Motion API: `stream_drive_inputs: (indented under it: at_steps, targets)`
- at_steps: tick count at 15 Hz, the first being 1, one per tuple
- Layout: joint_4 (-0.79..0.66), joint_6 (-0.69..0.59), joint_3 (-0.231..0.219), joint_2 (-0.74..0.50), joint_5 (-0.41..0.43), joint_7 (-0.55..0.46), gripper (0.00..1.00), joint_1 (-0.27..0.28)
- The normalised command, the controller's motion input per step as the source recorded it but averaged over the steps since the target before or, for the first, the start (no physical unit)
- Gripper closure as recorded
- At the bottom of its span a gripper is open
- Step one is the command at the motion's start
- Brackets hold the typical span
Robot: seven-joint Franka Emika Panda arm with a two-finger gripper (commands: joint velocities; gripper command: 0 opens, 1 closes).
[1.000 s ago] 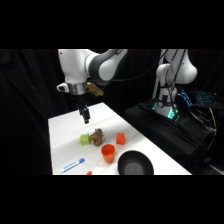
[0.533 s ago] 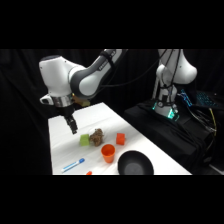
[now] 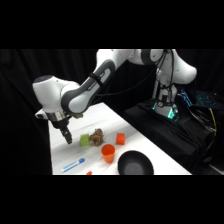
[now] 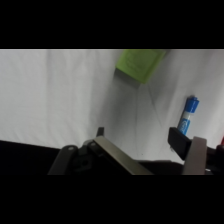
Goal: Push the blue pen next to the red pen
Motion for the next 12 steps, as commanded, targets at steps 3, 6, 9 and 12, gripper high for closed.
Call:
stream_drive_inputs:
  at_steps: [3, 6, 9, 12]
  targets:
    - [0.51, -0.16, 0.073, 0.34, 0.077, -0.16, 0.00, -0.011]
    - [0.45, -0.15, 0.046, 0.31, 0.070, -0.13, 0.00, 0.014]
    - [0.40, -0.14, 0.026, 0.29, 0.064, -0.12, 0.00, 0.022]
    - [0.38, -0.13, 0.014, 0.24, 0.060, -0.10, 0.00, 0.024]
